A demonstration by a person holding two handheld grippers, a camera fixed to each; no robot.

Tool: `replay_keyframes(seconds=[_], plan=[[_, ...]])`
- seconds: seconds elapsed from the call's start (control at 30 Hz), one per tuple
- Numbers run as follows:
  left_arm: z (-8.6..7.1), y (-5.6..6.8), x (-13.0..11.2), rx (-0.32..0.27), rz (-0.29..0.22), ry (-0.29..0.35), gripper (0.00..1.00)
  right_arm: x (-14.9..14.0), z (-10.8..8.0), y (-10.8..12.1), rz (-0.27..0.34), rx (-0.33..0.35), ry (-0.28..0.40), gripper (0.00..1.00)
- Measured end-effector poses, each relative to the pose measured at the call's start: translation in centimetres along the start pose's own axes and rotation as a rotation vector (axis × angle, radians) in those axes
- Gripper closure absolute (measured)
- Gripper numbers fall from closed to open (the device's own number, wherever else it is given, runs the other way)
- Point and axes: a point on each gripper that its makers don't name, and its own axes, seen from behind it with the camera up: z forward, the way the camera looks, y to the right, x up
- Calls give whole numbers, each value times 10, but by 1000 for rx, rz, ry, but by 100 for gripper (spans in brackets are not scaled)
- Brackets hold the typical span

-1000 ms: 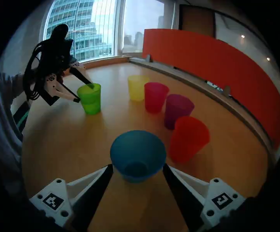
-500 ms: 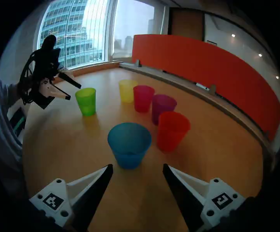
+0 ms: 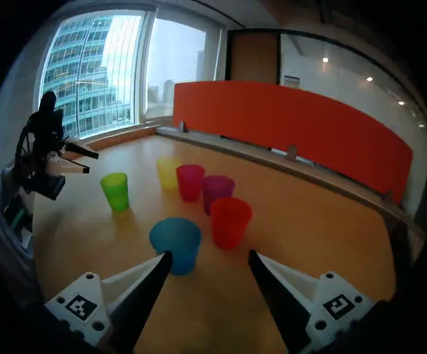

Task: Pour water

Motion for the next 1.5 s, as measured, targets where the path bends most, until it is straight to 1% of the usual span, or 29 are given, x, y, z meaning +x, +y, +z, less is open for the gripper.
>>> replay_keyframes(seconds=[0.1, 0.2, 0.3, 0.4, 0.6, 0.8, 1.0, 1.2, 1.3, 1.4, 1.5], plan=[[-7, -8, 14, 51, -15, 56, 2, 15, -4, 5, 24, -39, 54, 0], [-15, -18, 26, 111, -10, 109, 2, 28, -7, 13, 36, -80, 101, 0], [-24, -29, 38, 181, 6, 157, 2, 39, -10, 23, 43, -139, 147, 0], [-32, -37, 49, 242, 6, 199, 2, 49, -13, 34, 61, -197, 188, 0], [-44, -45, 60, 318, -17, 268, 2, 66, -20, 46, 115, -278, 289, 0], [-48, -49, 64, 370, -21, 304, 2, 76, -28, 60, 152, -367, 362, 0], [-55, -56, 74, 435, -38, 371, 2, 87, -38, 72, 168, -460, 432, 0], [-60, -63, 78, 472, -66, 392, 2, 99, -46, 72, 167, -507, 494, 0], [-64, -65, 79, 490, -61, 401, 2, 102, -50, 74, 170, -542, 513, 0], [-64, -68, 80, 504, -52, 399, 2, 102, -51, 76, 158, -575, 520, 0], [-64, -71, 81, 522, -57, 397, 2, 101, -52, 78, 146, -608, 517, 0]])
